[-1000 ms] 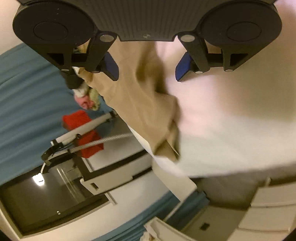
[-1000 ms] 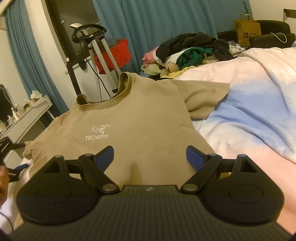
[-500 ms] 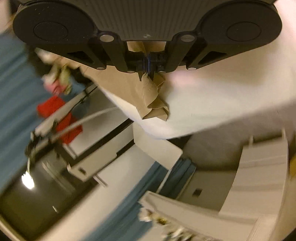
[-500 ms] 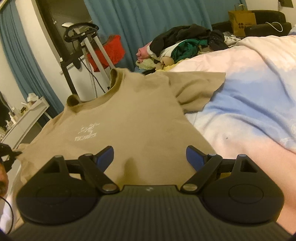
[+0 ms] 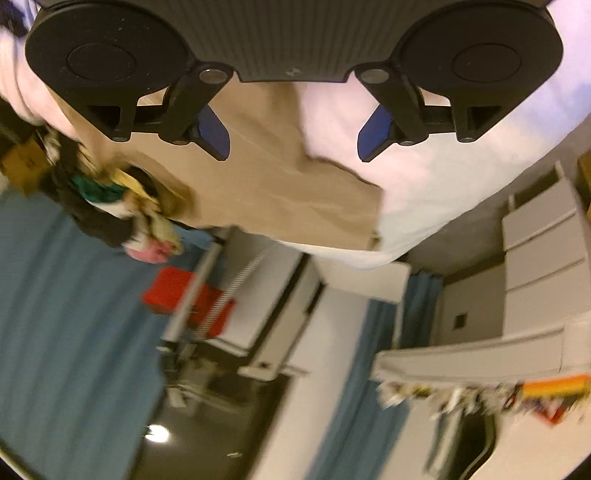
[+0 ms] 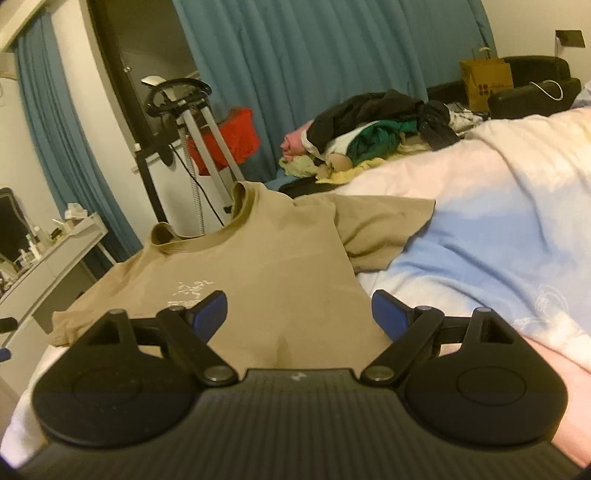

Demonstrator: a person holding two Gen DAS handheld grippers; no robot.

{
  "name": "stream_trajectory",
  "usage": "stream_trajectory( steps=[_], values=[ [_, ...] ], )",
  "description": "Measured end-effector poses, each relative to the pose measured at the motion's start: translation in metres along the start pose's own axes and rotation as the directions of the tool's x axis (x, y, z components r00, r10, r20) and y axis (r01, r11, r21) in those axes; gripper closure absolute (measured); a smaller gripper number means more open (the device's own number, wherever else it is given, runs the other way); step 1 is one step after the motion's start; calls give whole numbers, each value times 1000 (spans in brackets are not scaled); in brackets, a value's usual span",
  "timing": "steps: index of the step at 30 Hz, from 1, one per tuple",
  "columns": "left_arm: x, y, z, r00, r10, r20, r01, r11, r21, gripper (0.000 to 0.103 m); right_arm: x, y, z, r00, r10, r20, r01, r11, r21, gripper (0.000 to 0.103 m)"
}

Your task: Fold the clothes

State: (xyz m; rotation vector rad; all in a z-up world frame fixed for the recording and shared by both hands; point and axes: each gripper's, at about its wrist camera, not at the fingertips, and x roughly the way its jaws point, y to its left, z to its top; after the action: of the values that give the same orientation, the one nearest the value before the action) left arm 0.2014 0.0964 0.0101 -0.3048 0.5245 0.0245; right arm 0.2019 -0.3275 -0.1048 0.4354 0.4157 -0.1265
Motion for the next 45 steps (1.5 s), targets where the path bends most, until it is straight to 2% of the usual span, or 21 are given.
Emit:
stream_trajectory(
  steps=[3, 7, 10, 14, 17, 18, 20, 22, 26, 28, 30, 31, 32, 33, 35, 37, 40, 43, 44, 45],
  values=[
    [-37, -34, -30, 998, -55, 8, 54, 996, 71, 21, -11, -2, 1, 999, 41, -10, -41, 999, 15, 17],
    [-65, -68, -65, 990, -139, -3, 139, 986, 97, 21, -23, -3, 2, 999, 51, -15, -51, 999, 7, 17],
    [-80, -81, -90, 985, -162, 58, 150, 975, 166, 20, -26, -4, 4, 999, 27, -21, -27, 999, -17, 17],
    [-80, -81, -112, 983, -179, 45, 167, 965, 201, 20, -22, -14, 13, 1000, 0, -12, 0, 1000, 2, 18],
    [-68, -76, -119, 982, -186, 31, 178, 969, 170, 20, 7, -37, 28, 999, -17, -36, 21, 994, 111, 23],
    [-62, -74, -120, 981, -189, 30, 183, 971, 153, 20, 23, -45, 33, 998, -32, -54, 39, 989, 144, 31],
    [-50, -70, -122, 980, -197, 27, 192, 973, 127, 20, 57, -65, 43, 989, -114, -95, 128, 979, 160, 38],
    [-36, -66, -125, 978, -209, 16, 206, 973, 109, 20, 89, -86, 51, 978, -174, -116, 194, 964, 183, 39],
    [-7, -57, -133, 955, -288, -65, 291, 956, 37, 20, 140, -124, 64, 981, -172, -86, 190, 940, 284, 39],
    [5, -57, -138, 948, -306, -91, 310, 950, 34, 20, 163, -129, 69, 985, -138, -101, 161, 949, 272, 49],
    [16, -57, -139, 943, -316, -108, 320, 947, 24, 20, 180, -121, 74, 989, -99, -113, 122, 969, 217, 78],
    [22, -56, -139, 941, -320, -114, 323, 946, 16, 20, 185, -115, 79, 988, -100, -114, 119, 978, 170, 88],
    [27, -56, -139, 942, -316, -118, 319, 948, 7, 20, 188, -108, 83, 988, -109, -112, 122, 985, 121, 94],
    [33, -55, -139, 943, -311, -120, 313, 950, -2, 20, 189, -102, 91, 986, -140, -94, 147, 986, 74, 95],
    [41, -51, -139, 945, -301, -128, 301, 953, -24, 20, 190, -101, 114, 977, -212, -32, 212, 977, 31, 96],
    [48, -46, -138, 948, -291, -131, 287, 957, -48, 20, 194, -106, 140, 958, -285, 27, 285, 958, 0, 96],
    [54, -40, -136, 951, -280, -128, 273, 960, -68, 20, 210, -114, 168, 917, -393, 61, 396, 917, -41, 100],
    [51, -39, -134, 955, -273, -118, 269, 962, -52, 20, 219, -121, 176, 877, -477, 53, 480, 874, -75, 99],
    [50, -40, -133, 956, -270, -116, 266, 963, -43, 20, 214, -125, 176, 883, -467, 51, 469, 882, -45, 97],
    [50, -41, -132, 957, -266, -114, 264, 964, -33, 20, 205, -130, 174, 897, -439, 52, 439, 899, 4, 97]
  ],
)
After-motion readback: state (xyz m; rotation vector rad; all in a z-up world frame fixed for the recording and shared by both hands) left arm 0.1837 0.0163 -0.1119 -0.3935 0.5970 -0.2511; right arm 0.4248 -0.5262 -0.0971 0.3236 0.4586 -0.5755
